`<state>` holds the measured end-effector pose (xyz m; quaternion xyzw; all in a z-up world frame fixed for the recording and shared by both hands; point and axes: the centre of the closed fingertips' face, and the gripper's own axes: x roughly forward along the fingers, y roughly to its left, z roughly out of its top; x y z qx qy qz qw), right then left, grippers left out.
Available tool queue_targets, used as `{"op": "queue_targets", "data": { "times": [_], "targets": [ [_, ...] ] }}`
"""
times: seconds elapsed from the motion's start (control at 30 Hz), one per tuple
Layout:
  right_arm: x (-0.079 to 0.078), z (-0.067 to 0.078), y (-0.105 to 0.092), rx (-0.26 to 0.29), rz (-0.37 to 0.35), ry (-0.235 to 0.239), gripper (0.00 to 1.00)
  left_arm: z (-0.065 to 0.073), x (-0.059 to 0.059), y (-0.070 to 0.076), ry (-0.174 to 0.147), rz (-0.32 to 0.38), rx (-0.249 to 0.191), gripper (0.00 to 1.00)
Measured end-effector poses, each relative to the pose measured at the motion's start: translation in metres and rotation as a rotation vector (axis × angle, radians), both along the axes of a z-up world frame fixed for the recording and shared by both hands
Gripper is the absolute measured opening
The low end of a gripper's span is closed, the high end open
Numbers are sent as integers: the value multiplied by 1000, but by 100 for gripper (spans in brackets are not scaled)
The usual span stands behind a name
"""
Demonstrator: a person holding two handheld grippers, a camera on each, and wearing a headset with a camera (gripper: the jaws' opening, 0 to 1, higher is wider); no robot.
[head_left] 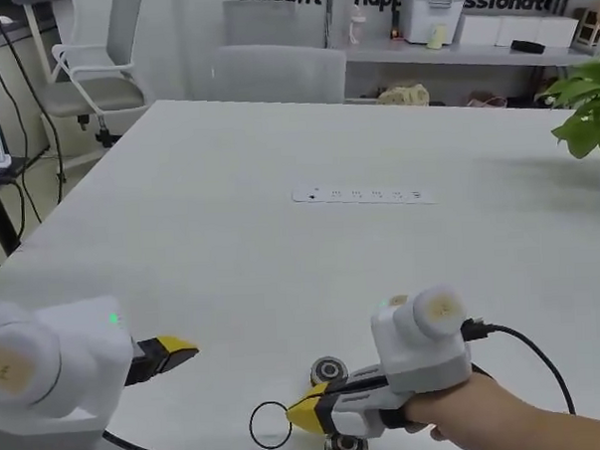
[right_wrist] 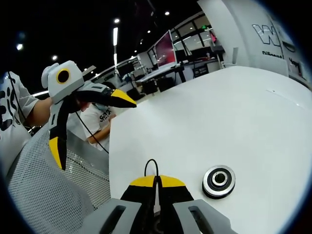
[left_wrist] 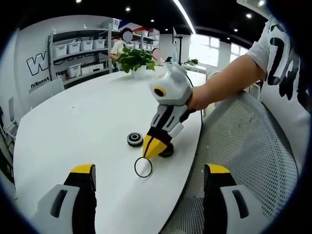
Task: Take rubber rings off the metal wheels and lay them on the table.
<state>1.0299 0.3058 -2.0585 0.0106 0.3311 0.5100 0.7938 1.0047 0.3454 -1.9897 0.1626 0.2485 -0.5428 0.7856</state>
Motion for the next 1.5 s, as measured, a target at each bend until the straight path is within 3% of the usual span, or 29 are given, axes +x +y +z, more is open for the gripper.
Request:
{"op": "queue_targets", "data": {
  "times": [0.33, 0.63, 1.1, 1.5],
  "targets": [
    [1, -6, -2, -34, 0, -19, 0, -3, 0, 1, 8, -2, 6, 89],
    [2, -6, -4, -37, -3, -29, 8, -7, -1, 1, 17, -7, 19, 89],
    [-2, 14, -9, 7, -4, -49, 15, -8, -2, 0, 20, -19, 30, 86],
    [-7, 31, -31, 39, -20, -62, 18, -3, 4, -13, 8, -50, 34, 85]
  ]
}}
